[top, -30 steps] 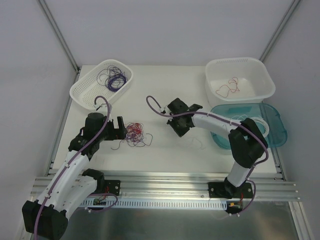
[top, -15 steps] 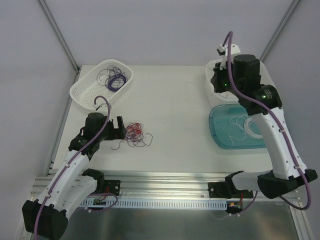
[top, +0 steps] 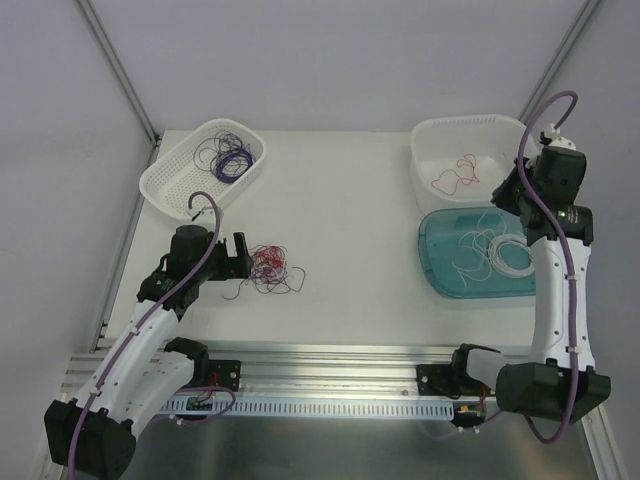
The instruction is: Untangle the cables
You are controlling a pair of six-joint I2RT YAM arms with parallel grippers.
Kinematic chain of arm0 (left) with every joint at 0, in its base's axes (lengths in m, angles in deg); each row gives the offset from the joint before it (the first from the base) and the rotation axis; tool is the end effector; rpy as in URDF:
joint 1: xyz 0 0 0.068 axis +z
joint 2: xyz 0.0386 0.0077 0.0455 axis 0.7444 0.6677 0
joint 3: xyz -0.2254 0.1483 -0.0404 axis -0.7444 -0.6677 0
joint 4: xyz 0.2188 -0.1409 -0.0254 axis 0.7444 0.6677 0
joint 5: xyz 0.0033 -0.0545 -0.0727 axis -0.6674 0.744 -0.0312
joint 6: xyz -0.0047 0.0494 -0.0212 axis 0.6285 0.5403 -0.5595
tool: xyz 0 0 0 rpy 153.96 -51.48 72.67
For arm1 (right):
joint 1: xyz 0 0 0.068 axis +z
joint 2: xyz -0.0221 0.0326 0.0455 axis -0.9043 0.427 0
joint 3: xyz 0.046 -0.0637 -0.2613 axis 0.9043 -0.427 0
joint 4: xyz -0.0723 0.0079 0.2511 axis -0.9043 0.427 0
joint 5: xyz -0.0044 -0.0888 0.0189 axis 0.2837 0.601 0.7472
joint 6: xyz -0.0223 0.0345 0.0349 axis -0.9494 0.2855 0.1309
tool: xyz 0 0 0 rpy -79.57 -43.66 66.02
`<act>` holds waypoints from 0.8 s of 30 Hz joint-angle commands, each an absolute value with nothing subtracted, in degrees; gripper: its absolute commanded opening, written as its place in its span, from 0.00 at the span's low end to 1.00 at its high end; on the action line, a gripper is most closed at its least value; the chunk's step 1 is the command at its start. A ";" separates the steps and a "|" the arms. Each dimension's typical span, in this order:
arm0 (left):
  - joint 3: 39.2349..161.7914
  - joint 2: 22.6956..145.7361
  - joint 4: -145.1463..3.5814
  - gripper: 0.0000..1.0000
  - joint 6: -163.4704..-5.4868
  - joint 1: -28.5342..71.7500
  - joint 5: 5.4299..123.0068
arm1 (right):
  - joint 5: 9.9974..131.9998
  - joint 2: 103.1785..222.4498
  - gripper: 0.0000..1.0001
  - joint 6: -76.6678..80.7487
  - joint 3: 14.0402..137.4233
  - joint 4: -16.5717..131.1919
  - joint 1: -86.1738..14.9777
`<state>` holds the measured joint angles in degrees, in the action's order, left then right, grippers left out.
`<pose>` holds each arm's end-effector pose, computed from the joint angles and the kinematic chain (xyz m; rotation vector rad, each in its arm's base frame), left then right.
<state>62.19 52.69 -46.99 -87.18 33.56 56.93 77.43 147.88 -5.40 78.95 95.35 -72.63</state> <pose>0.1689 -0.0445 0.2552 0.0150 2.1405 -0.3147 0.2354 -0.0320 0.4195 0.1153 2.0209 -0.0729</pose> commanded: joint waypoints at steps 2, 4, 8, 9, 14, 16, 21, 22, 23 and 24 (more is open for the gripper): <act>62.36 52.84 -48.73 0.99 -86.96 33.78 56.22 | 72.13 146.16 0.01 4.45 69.20 83.64 -77.90; 62.36 53.02 -48.73 0.99 -87.05 33.78 56.22 | 72.49 146.59 0.01 6.20 65.94 81.42 -79.31; 62.27 53.11 -48.73 0.99 -87.22 33.78 56.22 | 78.28 149.05 0.01 9.80 59.97 81.05 -79.93; 62.18 53.19 -48.73 0.99 -87.23 33.78 56.39 | 78.29 150.01 0.02 10.25 59.52 82.02 -80.02; 62.18 54.24 -48.64 0.99 -88.19 33.78 56.66 | 82.50 150.91 0.77 13.68 58.37 89.39 -80.02; 62.53 54.86 -48.73 0.99 -88.63 33.78 56.92 | 84.43 150.21 0.99 14.47 59.59 91.77 -79.93; 64.02 58.81 -48.73 0.99 -90.65 33.78 57.54 | 85.76 146.43 0.97 13.86 62.67 96.00 -79.15; 64.38 59.43 -48.64 0.99 -90.91 33.78 57.45 | 85.58 145.64 0.97 12.90 63.20 96.00 -78.62; 64.81 60.74 -48.64 0.99 -91.61 33.78 57.28 | 85.32 144.24 0.97 12.28 63.55 95.65 -77.83; 65.51 61.45 -48.73 0.99 -92.23 33.78 57.01 | 84.88 143.70 0.97 11.49 63.82 95.22 -75.56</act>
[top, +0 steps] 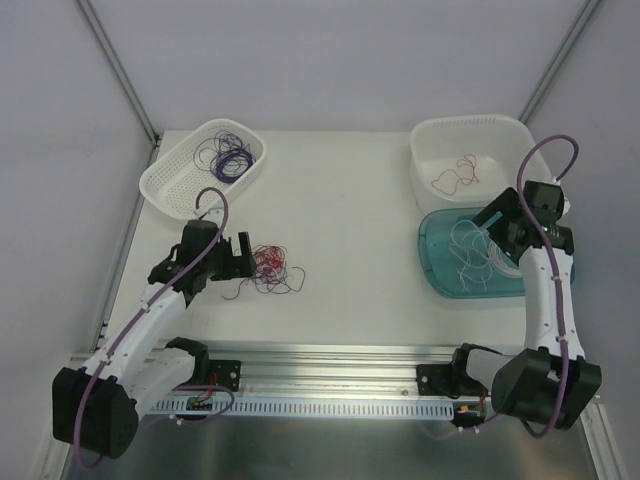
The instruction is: Untangle the cables
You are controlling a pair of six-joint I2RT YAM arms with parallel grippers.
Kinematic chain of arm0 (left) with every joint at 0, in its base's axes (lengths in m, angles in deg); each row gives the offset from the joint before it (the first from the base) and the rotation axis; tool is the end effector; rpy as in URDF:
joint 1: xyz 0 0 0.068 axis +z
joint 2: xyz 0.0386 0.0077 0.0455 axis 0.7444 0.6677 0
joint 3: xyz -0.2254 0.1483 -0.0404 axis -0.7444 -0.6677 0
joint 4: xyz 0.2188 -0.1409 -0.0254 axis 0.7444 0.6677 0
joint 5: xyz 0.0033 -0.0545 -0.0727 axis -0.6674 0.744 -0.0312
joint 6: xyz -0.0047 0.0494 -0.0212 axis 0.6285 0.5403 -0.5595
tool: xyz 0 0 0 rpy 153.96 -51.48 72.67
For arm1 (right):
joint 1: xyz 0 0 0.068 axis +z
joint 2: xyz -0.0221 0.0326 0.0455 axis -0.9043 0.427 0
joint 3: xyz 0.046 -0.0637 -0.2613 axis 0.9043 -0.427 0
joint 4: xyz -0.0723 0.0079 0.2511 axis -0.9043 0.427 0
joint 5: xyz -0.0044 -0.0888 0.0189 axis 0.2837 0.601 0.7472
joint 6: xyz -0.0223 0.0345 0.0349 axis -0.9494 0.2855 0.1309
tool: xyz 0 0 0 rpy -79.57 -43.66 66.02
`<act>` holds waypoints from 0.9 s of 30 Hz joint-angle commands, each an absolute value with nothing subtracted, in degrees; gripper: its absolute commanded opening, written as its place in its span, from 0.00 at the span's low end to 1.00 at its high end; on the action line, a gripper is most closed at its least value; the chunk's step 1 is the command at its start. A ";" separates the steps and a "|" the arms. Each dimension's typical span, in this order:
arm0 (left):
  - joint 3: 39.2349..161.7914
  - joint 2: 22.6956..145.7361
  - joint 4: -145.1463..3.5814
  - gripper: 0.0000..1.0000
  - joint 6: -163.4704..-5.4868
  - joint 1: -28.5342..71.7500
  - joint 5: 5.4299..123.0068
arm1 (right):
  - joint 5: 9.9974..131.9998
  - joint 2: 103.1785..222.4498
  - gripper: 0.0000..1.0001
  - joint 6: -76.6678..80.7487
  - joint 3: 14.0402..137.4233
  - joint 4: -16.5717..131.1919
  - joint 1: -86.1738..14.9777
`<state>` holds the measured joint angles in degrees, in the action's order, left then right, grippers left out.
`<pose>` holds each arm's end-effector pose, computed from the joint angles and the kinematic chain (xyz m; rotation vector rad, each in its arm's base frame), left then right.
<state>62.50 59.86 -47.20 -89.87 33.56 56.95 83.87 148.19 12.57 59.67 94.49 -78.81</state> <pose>0.1855 -0.0488 0.2369 -0.0384 2.2591 -0.3157 0.2347 -0.0623 0.3089 0.6790 2.2474 -0.0793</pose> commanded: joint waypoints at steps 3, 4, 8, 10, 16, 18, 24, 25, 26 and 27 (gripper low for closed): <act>67.01 64.79 -48.64 0.98 -94.51 33.78 56.31 | 80.85 141.68 0.99 7.19 63.30 92.32 -69.42; 67.45 65.67 -48.55 0.98 -95.83 33.78 56.31 | 79.79 140.98 0.99 6.48 62.77 91.27 -67.56; 69.74 72.17 -48.73 0.92 -99.26 33.78 57.01 | 75.57 140.27 0.96 5.68 59.52 85.65 -58.85; 71.32 75.41 -48.73 0.88 -101.19 33.78 57.71 | 73.29 141.58 0.94 6.03 57.93 83.79 -53.93; 74.22 84.46 -49.25 0.76 -105.15 33.69 59.73 | 69.77 146.76 0.92 9.11 55.56 75.71 -40.57; 74.31 86.32 -50.04 0.70 -106.20 33.69 60.70 | 69.50 149.22 0.91 10.42 55.38 72.72 -36.54; 73.34 91.25 -53.47 0.46 -110.42 32.56 65.27 | 66.69 156.26 0.89 12.89 55.47 64.99 -29.49; 73.26 91.95 -53.65 0.42 -111.04 32.12 65.62 | 65.99 157.22 0.89 12.89 55.56 63.32 -28.96; 73.34 92.13 -53.91 0.39 -111.22 31.15 65.89 | 65.64 158.10 0.88 12.98 55.73 62.52 -28.43; 73.34 92.39 -54.17 0.35 -111.39 30.71 66.67 | 64.41 160.02 0.86 12.81 55.65 61.47 -27.64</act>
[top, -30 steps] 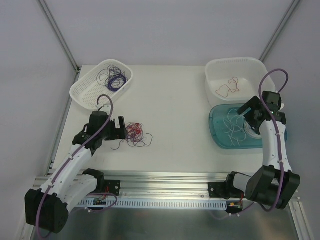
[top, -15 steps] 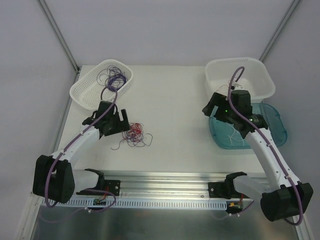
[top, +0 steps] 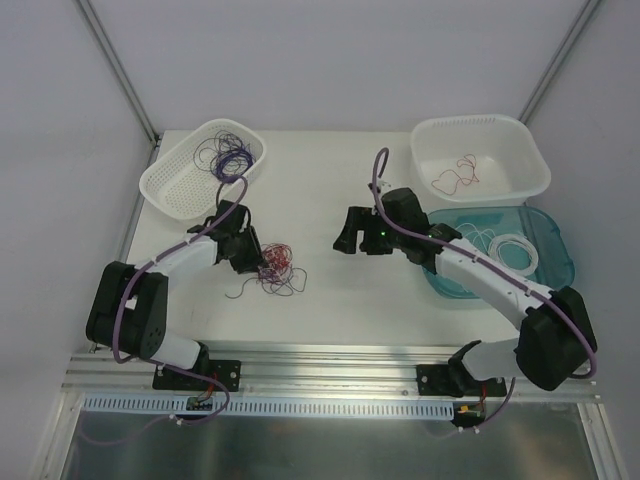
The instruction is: Untangle the cables
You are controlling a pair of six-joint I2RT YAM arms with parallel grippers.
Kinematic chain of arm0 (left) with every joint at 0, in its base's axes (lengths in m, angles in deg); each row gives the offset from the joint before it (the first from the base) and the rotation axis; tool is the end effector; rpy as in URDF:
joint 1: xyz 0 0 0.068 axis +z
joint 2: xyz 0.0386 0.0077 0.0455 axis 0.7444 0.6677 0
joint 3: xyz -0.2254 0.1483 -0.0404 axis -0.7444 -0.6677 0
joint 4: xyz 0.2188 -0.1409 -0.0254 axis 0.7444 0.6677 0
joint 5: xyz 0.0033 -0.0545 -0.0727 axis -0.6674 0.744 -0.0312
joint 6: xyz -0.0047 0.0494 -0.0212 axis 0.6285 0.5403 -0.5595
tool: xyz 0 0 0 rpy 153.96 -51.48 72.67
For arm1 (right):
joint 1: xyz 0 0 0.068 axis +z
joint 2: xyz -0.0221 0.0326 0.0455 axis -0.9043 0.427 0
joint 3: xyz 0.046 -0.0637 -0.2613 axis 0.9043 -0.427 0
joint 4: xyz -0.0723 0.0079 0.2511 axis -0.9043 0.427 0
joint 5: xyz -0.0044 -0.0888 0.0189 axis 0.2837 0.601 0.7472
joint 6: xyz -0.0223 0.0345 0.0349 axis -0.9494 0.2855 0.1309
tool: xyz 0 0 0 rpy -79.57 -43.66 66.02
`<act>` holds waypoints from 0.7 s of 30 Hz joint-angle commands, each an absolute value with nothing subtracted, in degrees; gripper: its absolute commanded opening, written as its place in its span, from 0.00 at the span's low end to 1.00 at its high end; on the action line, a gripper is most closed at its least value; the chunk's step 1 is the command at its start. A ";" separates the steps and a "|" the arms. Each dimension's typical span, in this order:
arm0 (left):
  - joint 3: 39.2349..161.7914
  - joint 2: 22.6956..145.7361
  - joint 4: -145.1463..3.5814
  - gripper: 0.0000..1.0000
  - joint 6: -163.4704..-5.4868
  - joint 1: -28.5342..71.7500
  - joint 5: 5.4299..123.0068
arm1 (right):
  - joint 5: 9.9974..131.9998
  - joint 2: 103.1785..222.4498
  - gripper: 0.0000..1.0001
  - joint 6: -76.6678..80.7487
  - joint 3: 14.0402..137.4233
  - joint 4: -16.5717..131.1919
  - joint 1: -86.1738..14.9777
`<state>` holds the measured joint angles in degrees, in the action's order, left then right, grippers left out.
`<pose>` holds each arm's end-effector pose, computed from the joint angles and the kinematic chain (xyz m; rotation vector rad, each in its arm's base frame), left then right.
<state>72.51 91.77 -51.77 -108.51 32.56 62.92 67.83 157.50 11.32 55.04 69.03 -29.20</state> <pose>0.2665 -0.0787 0.1784 -0.4065 2.5783 -0.4909 0.2376 0.1777 0.2789 -0.4876 2.1735 0.7137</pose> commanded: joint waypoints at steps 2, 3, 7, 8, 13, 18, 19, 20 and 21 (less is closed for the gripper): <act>72.82 92.48 -54.44 0.28 -112.36 29.92 67.29 | 63.61 162.06 0.81 12.80 55.56 59.19 -27.11; 72.56 92.39 -54.79 0.25 -112.80 29.83 68.77 | 63.18 164.24 0.71 12.80 55.30 58.22 -26.93; 70.97 91.25 -56.54 0.10 -115.43 29.65 71.42 | 58.53 169.43 0.52 13.86 54.50 51.55 -26.67; 70.45 91.08 -56.81 0.08 -115.70 29.74 71.86 | 58.08 170.41 0.50 13.95 54.50 50.66 -26.58; 69.92 90.81 -57.69 0.02 -117.19 29.65 74.41 | 52.90 176.91 0.42 14.47 54.06 43.46 -25.97; 69.48 90.72 -58.13 0.02 -117.55 29.65 75.12 | 49.81 184.03 0.37 15.35 55.81 39.93 -25.70; 69.48 90.81 -58.13 0.02 -117.63 29.65 75.20 | 49.12 185.00 0.36 15.27 56.78 39.49 -25.53; 69.30 90.81 -58.22 0.02 -117.81 29.65 75.21 | 48.85 186.48 0.36 15.18 57.40 39.40 -25.35; 69.21 90.81 -58.22 0.02 -117.81 29.65 75.38 | 48.67 187.28 0.34 15.18 57.92 39.40 -25.35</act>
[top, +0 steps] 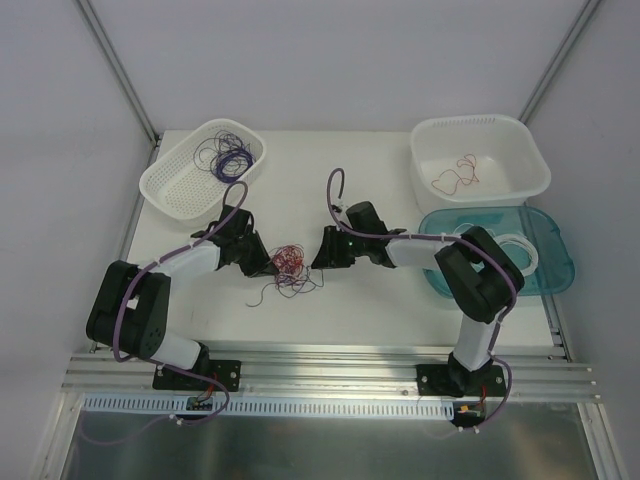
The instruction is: Untangle the cables
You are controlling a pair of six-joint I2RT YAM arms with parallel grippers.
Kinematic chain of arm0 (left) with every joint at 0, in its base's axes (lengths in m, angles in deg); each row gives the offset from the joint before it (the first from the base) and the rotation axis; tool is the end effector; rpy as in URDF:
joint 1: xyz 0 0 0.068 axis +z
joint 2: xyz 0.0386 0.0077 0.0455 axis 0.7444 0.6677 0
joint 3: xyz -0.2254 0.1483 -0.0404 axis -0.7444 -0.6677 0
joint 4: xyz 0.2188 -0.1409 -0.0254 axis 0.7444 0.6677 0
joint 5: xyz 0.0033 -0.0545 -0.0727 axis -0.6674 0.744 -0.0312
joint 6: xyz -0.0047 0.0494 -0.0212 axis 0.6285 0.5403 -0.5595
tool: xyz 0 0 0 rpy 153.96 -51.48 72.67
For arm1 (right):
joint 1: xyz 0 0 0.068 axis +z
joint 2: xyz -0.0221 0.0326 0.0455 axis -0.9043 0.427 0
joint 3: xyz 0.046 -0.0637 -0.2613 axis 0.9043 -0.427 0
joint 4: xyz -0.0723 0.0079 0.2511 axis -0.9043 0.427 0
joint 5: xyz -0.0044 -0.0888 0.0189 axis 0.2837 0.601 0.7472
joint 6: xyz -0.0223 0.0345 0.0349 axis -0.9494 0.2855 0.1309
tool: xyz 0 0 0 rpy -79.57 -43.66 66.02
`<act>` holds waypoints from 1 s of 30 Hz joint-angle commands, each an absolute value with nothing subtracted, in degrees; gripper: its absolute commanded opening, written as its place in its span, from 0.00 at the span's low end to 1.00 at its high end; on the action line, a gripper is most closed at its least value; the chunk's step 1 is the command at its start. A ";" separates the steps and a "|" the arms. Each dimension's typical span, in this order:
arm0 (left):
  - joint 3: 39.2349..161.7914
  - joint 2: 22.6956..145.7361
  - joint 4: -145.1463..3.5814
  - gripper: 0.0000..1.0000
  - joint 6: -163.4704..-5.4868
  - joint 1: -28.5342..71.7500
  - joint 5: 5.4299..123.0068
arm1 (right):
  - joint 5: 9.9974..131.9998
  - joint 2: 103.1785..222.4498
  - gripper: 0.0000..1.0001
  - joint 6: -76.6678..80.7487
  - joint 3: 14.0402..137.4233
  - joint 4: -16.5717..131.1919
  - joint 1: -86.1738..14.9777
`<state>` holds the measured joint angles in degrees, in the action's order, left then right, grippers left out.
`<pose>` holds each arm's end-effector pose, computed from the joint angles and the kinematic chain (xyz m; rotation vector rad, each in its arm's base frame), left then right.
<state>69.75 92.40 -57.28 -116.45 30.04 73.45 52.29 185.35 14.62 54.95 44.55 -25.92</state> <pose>0.2595 -0.0960 0.1689 -0.4515 2.6012 -0.7927 0.2814 0.2465 0.1623 -0.6627 2.2491 1.0457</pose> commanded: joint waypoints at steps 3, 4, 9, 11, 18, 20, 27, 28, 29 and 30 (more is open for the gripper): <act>68.86 90.90 -58.48 0.01 -118.07 29.65 75.21 | 47.88 189.30 0.34 14.83 59.51 39.40 -24.82; 68.86 90.90 -58.48 0.01 -118.16 29.56 75.21 | 47.70 189.66 0.34 14.74 59.86 39.40 -24.82; 68.86 91.08 -58.66 0.01 -118.34 29.65 75.03 | 47.00 191.33 0.32 14.56 61.00 39.31 -24.47; 68.86 91.34 -58.75 0.01 -118.43 29.56 75.12 | 46.91 191.77 0.29 14.47 61.18 39.58 -24.47; 68.16 91.08 -58.83 0.03 -118.77 29.74 70.82 | 49.36 188.53 0.01 9.75 61.18 46.14 -24.56; 67.02 90.55 -58.83 0.03 -119.22 30.09 68.01 | 50.42 185.29 0.01 7.89 61.18 49.05 -24.91; 64.47 89.41 -58.75 0.07 -121.15 32.90 64.13 | 56.84 170.96 0.01 -1.42 66.00 70.38 -27.54; 64.38 89.49 -58.57 0.07 -121.15 33.08 63.87 | 57.19 169.20 0.01 -2.39 67.06 72.60 -27.90; 64.38 89.41 -58.66 0.08 -121.32 33.51 63.69 | 57.80 167.79 0.01 -4.32 69.68 74.80 -28.59; 64.29 89.32 -58.57 0.08 -121.41 33.60 63.43 | 58.85 164.99 0.01 -4.51 71.19 78.91 -28.86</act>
